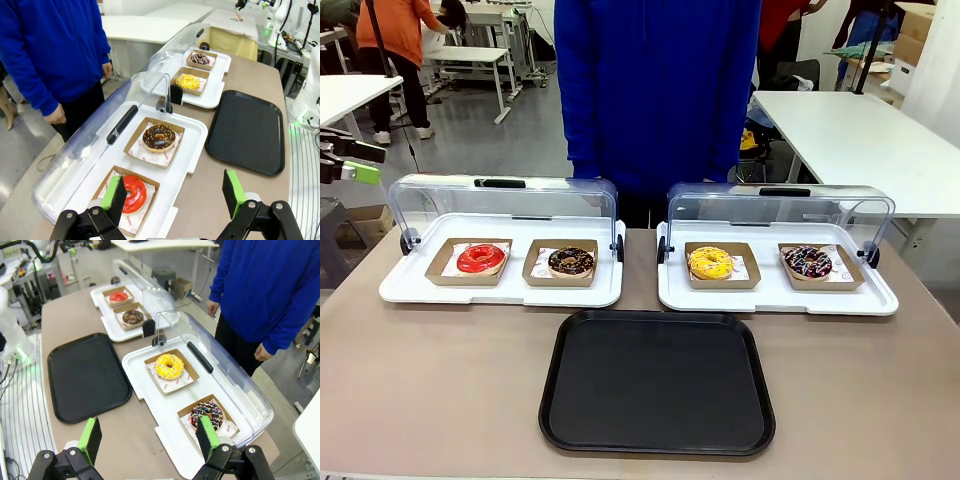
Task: Move the first donut from the left to the tray.
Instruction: Pick up the Paper togo box containing the Donut indicated by the person and place it on the Handle tray.
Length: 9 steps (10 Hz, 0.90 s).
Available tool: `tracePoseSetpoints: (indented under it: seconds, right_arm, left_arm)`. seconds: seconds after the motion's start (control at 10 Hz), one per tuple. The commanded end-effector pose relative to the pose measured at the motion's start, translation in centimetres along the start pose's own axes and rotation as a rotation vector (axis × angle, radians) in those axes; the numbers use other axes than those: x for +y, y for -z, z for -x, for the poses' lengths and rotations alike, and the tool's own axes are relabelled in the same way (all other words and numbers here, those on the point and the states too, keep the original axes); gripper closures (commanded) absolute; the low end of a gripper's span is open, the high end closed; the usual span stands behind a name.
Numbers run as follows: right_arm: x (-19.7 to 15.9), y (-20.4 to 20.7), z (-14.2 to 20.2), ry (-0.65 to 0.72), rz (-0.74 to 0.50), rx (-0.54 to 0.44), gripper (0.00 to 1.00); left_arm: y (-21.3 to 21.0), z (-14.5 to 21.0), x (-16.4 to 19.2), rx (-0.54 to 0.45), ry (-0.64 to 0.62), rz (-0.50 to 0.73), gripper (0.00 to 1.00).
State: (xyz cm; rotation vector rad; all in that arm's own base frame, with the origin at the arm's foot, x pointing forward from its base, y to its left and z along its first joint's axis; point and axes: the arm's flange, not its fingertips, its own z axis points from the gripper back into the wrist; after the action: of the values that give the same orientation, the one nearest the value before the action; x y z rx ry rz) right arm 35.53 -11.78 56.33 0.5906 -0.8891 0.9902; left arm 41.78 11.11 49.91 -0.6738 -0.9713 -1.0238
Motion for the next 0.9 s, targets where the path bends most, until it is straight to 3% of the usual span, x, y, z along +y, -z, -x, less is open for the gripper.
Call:
tracePoseSetpoints:
  seconds: [0.0, 0.8]
  right_arm:
    - [-0.23, 0.08, -0.14, -0.025, -0.001, -0.022, 0.00]
    - [-0.23, 0.08, -0.14, -0.025, -0.001, -0.022, 0.00]
  left_arm:
    - [0.00, -0.03, 0.04, -0.007, 0.004, 0.006, 0.00]
    - [0.00, -0.03, 0.04, -0.007, 0.004, 0.006, 0.00]
